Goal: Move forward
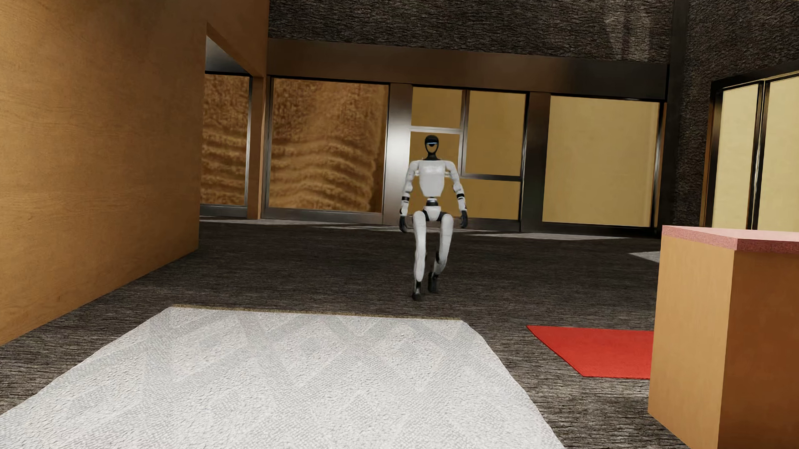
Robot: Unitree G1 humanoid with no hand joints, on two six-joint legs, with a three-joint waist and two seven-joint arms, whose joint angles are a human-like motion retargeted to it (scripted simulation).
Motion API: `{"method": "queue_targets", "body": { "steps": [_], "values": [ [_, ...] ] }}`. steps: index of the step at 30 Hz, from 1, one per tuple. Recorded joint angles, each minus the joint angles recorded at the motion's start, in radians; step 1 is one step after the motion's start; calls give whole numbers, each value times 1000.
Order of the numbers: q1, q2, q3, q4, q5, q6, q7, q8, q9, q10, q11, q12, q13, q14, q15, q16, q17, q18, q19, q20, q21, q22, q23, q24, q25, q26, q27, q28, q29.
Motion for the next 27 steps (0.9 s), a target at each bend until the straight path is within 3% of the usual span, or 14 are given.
{"method": "queue_targets", "body": {
  "steps": [2, 5, 6, 10, 12, 13, 15, 16, 18, 19, 21, 22, 24, 27],
  "values": [
    [-212, 77, 25, 14, 42, -14, 0, 0, 8, 337, 28, 18, -9, 226, -131, 6, 6, 0, 0, -78, -13, -3, -50, 0, 0, 0, 0, 0, 0],
    [-440, 292, 151, -4, 60, -44, 0, 0, 41, 539, -49, 53, -73, -5, -194, -21, -9, 0, 0, -102, -14, 28, -112, 0, 0, 0, 0, 0, 0],
    [-511, 363, 205, -10, 56, -53, 0, 0, 45, 478, -91, 72, -105, -28, -205, -32, -18, 0, 0, -115, -27, 36, -123, 0, 0, 0, 0, 0, 0],
    [-654, 569, 364, -12, 33, -65, 0, 0, 60, -112, -177, 172, -195, 175, -304, -28, -62, 0, 0, -166, -122, -32, -280, 0, 0, 0, 0, 0, 0],
    [-621, 659, 398, -23, 23, -55, 0, 0, 48, -320, -191, 202, -232, -302, -352, -45, -80, 0, 0, -178, -161, -18, -327, 0, 0, 0, 0, 0, 0],
    [-624, 685, 420, -24, 11, -55, 0, 0, 43, -315, -176, 209, -239, -382, -348, -51, -81, 0, 0, -180, -184, -8, -341, 0, 0, 0, 0, 0, 0],
    [-665, 715, 415, -78, -19, -69, 0, 0, 30, -289, -102, 221, -238, -111, -233, -59, -75, 0, 0, -213, -209, 38, -328, 0, 0, 0, 0, 0, 0],
    [-670, 723, 406, -104, -31, -78, 0, 0, 17, -253, -40, 223, -214, -1, -86, -63, -62, 0, 0, -215, -212, 79, -296, 0, 0, 0, 0, 0, 0],
    [-623, 591, 385, -147, -80, -86, 0, 0, -6, -172, 234, 219, -165, 15, 253, -70, -37, 0, 0, -197, -210, 132, -206, 0, 0, 0, 0, 0, 0],
    [-575, 489, 376, -168, -97, -86, 0, 0, 0, -158, 405, 218, -155, -29, 242, -66, -31, 0, 0, -175, -189, 111, -162, 0, 0, 0, 0, 0, 0],
    [-431, 312, 302, -178, -97, -65, 0, 0, 16, -172, 647, 189, -149, -141, -100, -60, -21, 0, 0, -160, -131, 108, -72, 0, 0, 0, 0, 0, 0],
    [-341, 242, 247, -171, -91, -57, 0, 0, 21, -211, 674, 158, -143, -204, -151, -49, -12, 0, 0, -149, -133, 101, -50, 0, 0, 0, 0, 0, 0],
    [-192, 120, 145, -135, -82, -37, 0, 0, 36, -266, 561, 105, -99, -307, -185, -18, -4, 0, 0, -134, -118, 58, -66, 0, 0, 0, 0, 0, 0],
    [-17, 36, 33, -92, -82, -24, 0, 0, 39, -321, 73, 5, -35, -454, -74, 12, -2, 0, 0, -80, -92, 11, -120, 0, 0, 0, 0, 0, 0]
  ]
}}
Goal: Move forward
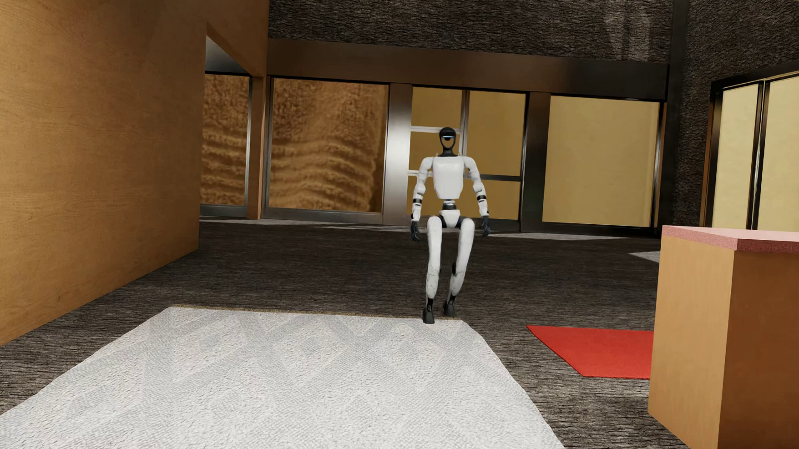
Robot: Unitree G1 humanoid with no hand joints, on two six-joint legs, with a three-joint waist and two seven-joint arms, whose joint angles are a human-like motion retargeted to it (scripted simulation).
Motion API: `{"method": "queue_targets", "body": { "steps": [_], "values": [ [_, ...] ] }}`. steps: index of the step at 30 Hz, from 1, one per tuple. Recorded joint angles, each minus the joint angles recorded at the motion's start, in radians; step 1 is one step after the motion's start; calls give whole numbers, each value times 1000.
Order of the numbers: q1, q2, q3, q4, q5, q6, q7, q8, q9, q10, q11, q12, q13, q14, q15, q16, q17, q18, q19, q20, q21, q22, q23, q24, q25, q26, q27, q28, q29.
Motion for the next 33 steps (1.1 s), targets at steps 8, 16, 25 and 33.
{"method": "queue_targets", "body": {
  "steps": [8, 16, 25, 33],
  "values": [
    [-81, 15, -47, 93, 125, 29, 0, 0, -40, 528, -61, -23, 67, 510, -8, -55, 32, 0, 0, 73, 2, -59, 93, 0, 0, 0, 0, 0, 0],
    [-597, 567, 307, 71, 126, -44, 0, 0, 15, 308, -261, 138, -125, 652, -188, -49, -49, 0, 0, -13, -18, 91, -141, 0, 0, 0, 0, 0, 0],
    [-600, 557, 403, -53, -8, -82, 0, 0, -32, 166, 195, 245, -132, 467, 412, -93, -28, 0, 0, -53, -145, 215, -107, 0, 0, 0, 0, 0, 0],
    [-54, 6, 26, -7, -5, -10, 0, 0, 12, 5, 145, 6, -41, 35, -34, -8, 8, 0, 0, -16, -3, 54, -49, 0, 0, 0, 0, 0, 0]
  ]
}}
